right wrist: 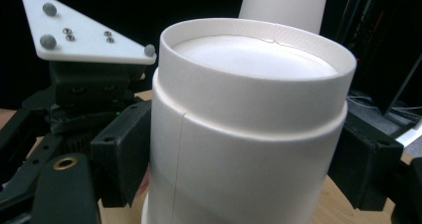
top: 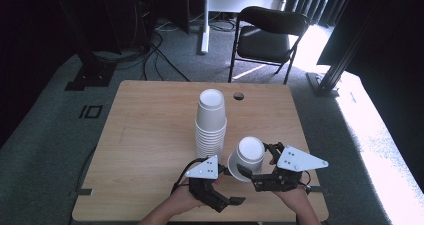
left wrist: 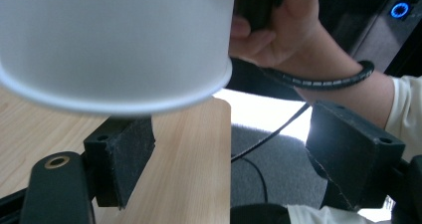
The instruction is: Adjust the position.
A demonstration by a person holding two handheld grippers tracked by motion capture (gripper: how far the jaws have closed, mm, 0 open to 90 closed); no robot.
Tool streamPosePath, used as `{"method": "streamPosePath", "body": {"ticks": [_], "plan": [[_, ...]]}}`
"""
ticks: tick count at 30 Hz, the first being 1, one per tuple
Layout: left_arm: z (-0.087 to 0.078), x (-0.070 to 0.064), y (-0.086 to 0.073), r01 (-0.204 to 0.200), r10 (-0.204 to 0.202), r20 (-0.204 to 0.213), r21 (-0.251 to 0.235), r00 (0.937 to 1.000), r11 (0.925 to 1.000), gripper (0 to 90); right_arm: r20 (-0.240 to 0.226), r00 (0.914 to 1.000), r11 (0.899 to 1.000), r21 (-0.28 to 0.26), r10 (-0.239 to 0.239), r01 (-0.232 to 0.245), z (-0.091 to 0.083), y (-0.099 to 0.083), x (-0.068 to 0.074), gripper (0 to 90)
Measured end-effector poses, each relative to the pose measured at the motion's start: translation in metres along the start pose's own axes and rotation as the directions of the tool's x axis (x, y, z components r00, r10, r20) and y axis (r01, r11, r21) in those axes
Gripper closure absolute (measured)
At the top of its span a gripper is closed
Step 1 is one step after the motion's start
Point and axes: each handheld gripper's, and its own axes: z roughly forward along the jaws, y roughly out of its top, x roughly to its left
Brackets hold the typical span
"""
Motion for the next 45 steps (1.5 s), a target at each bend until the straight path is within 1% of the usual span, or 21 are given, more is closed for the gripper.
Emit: {"method": "streamPosePath", "body": {"ticks": [1, 3, 7, 10, 12, 15, 17, 19, 21, 22, 25, 27, 28, 30, 33, 35, 36, 37, 38, 41, 45], "plan": [[0.000, 0.000, 0.000, -0.005, 0.005, -0.001, -0.004, 1.0000, 1.0000, 22.8, 0.003, 1.0000, 1.000, 0.000, -0.003, 0.003, 0.000, 0.000, 0.000, 19.9], [0.000, 0.001, 0.000, -0.005, 0.005, -0.002, -0.004, 1.0000, 1.0000, 23.7, 0.001, 1.0000, 1.000, 0.002, -0.003, 0.003, 0.001, -0.001, 0.000, 19.9], [-0.001, 0.005, -0.002, -0.005, 0.004, -0.031, -0.029, 0.9995, 0.9996, 33.5, 0.000, 1.0000, 1.000, 0.000, 0.001, -0.001, 0.000, -0.002, -0.001, 19.9], [-0.004, 0.008, -0.004, -0.002, 0.000, -0.050, -0.043, 0.9988, 0.9991, 43.6, -0.001, 1.0000, 1.000, 0.001, 0.004, -0.004, 0.000, -0.003, -0.001, 19.9], [-0.006, 0.011, -0.005, 0.016, -0.018, -0.036, -0.063, 0.9992, 0.9979, 47.8, 0.000, 1.0000, 1.000, -0.001, 0.002, -0.002, 0.000, -0.003, -0.001, 19.9], [-0.011, 0.014, -0.005, 0.040, -0.042, -0.013, -0.103, 0.9991, 0.9938, 48.4, -0.004, 1.0000, 1.000, -0.007, 0.007, -0.007, -0.001, -0.002, -0.001, 19.9], [-0.013, 0.014, -0.006, 0.031, -0.034, -0.021, -0.111, 0.9992, 0.9934, 52.3, -0.016, 0.9998, 1.000, -0.013, 0.012, -0.012, -0.001, -0.002, -0.001, 19.9], [-0.015, 0.016, -0.006, 0.043, -0.044, -0.012, -0.117, 0.9989, 0.9922, 55.8, -0.021, 0.9997, 1.000, -0.011, 0.011, -0.011, -0.001, -0.002, -0.001, 19.9], [-0.016, 0.016, -0.007, 0.036, -0.038, -0.016, -0.116, 0.9991, 0.9925, 60.8, -0.026, 0.9996, 1.000, -0.010, 0.011, -0.011, -0.001, -0.002, -0.001, 19.9], [-0.017, 0.016, -0.007, 0.015, -0.017, -0.016, -0.108, 0.9997, 0.9941, 60.8, -0.031, 0.9995, 1.000, -0.005, 0.007, -0.007, -0.001, -0.002, -0.001, 19.9], [-0.020, 0.015, -0.008, -0.017, 0.016, -0.017, -0.101, 0.9997, 0.9947, 69.9, -0.047, 0.9989, 1.000, 0.005, 0.007, -0.006, -0.001, -0.002, -0.002, 19.8], [-0.022, 0.015, -0.008, -0.031, 0.031, -0.004, -0.090, 0.9995, 0.9955, 75.4, -0.051, 0.9986, 1.000, 0.005, 0.011, -0.011, -0.001, -0.003, -0.003, 19.9], [-0.023, 0.015, -0.008, -0.044, 0.043, -0.010, -0.086, 0.9990, 0.9953, 77.5, -0.055, 0.9984, 1.000, 0.004, 0.014, -0.013, -0.001, -0.003, -0.003, 19.8], [-0.024, 0.016, -0.009, -0.039, 0.039, 0.001, -0.091, 0.9992, 0.9951, 81.1, -0.058, 0.9981, 1.000, 0.004, 0.020, -0.020, -0.002, -0.004, -0.004, 19.8], [-0.027, 0.017, -0.009, -0.063, 0.064, 0.005, -0.095, 0.9979, 0.9935, 84.1, -0.077, 0.9966, 1.000, -0.001, 0.028, -0.029, -0.002, -0.004, -0.006, 19.8], [-0.029, 0.017, -0.009, -0.063, 0.065, 0.018, -0.096, 0.9977, 0.9934, 85.8, -0.080, 0.9963, 1.000, -0.002, 0.030, -0.030, -0.002, -0.004, -0.006, 19.7], [-0.030, 0.018, -0.009, -0.066, 0.067, 0.010, -0.103, 0.9977, 0.9925, 86.5, -0.092, 0.9952, 0.999, -0.002, 0.033, -0.033, -0.003, -0.004, -0.006, 19.6], [-0.031, 0.018, -0.009, -0.061, 0.064, 0.017, -0.103, 0.9978, 0.9928, 87.2, -0.089, 0.9956, 1.000, -0.002, 0.030, -0.030, -0.003, -0.004, -0.006, 19.6], [-0.031, 0.018, -0.009, -0.071, 0.073, 0.013, -0.100, 0.9973, 0.9924, 87.7, -0.091, 0.9955, 1.000, -0.001, 0.027, -0.027, -0.003, -0.004, -0.006, 19.6], [-0.033, 0.018, -0.008, -0.097, 0.097, -0.002, -0.070, 0.9952, 0.9928, 87.8, -0.097, 0.9949, 1.000, 0.009, 0.027, -0.026, -0.002, -0.005, -0.006, 19.6], [-0.034, 0.017, -0.006, -0.106, 0.105, -0.008, -0.039, 0.9944, 0.9936, 87.9, -0.101, 0.9943, 0.999, 0.017, 0.034, -0.032, -0.001, -0.008, -0.007, 19.7]]}}
